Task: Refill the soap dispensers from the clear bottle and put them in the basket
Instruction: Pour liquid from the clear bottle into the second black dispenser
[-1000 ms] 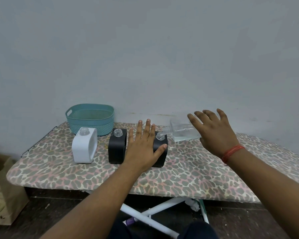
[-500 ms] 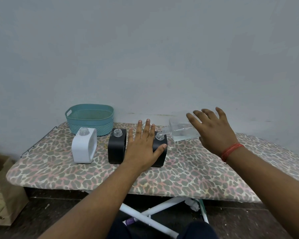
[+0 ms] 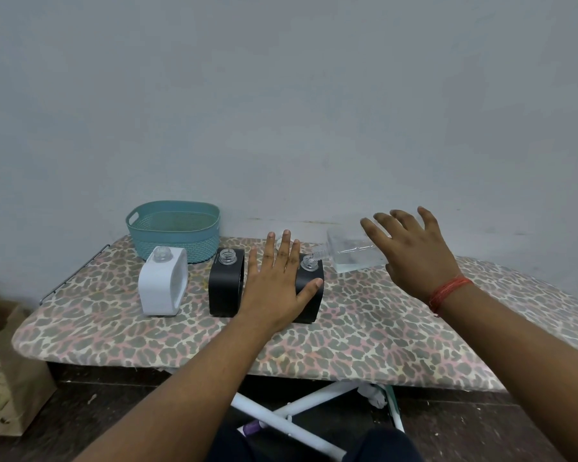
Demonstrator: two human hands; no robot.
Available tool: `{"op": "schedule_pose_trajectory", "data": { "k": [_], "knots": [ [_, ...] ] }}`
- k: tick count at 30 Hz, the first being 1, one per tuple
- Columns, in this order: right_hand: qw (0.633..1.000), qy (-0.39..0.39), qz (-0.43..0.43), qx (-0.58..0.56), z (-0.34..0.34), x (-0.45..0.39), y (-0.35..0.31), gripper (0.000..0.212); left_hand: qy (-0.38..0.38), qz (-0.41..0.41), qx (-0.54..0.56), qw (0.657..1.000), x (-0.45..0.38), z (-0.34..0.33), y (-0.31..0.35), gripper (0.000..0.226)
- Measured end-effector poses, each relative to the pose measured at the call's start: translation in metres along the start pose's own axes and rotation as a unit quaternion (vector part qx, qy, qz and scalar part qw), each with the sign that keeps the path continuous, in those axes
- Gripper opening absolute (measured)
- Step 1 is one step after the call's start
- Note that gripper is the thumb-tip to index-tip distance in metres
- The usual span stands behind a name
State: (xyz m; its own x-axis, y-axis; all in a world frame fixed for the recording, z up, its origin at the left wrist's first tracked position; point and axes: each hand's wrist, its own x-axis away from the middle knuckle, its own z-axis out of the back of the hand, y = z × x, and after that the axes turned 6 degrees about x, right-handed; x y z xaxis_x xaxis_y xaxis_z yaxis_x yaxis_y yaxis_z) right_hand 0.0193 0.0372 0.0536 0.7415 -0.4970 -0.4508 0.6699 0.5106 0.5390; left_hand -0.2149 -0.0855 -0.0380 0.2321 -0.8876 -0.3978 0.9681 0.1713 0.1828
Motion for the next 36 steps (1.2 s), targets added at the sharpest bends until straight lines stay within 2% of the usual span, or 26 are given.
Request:
{"op": "schedule_pose_trajectory", "data": {
  "k": [11, 20, 23, 26, 31, 36],
  "knots": [
    [0.998, -0.002, -0.032, -0.051, -0.017, 0.011, -0.010, 0.087, -0.005, 0.002, 0.003, 1.000, 0.002, 0.000, 0.000, 0.095],
    [0.978, -0.022, -0.103, -0.178, -0.041, 0.032, -0.033, 0.091, -0.004, 0.006, 0.010, 1.000, 0.003, -0.001, 0.000, 0.095],
    [0.942, -0.006, -0.162, -0.295, -0.049, 0.039, -0.044, 0.091, -0.002, 0.010, 0.024, 1.000, 0.004, -0.004, -0.001, 0.094],
    [0.868, -0.011, -0.253, -0.428, -0.057, 0.043, -0.053, 0.092, -0.003, 0.022, 0.052, 0.998, 0.007, -0.009, -0.002, 0.091],
    [0.760, 0.006, -0.363, -0.540, -0.068, 0.048, -0.064, 0.086, 0.000, 0.045, 0.109, 0.993, 0.015, -0.018, -0.001, 0.084],
    [0.721, 0.027, -0.398, -0.567, -0.076, 0.053, -0.076, 0.079, 0.002, 0.042, 0.116, 0.992, 0.019, -0.020, 0.000, 0.086]
  ]
}}
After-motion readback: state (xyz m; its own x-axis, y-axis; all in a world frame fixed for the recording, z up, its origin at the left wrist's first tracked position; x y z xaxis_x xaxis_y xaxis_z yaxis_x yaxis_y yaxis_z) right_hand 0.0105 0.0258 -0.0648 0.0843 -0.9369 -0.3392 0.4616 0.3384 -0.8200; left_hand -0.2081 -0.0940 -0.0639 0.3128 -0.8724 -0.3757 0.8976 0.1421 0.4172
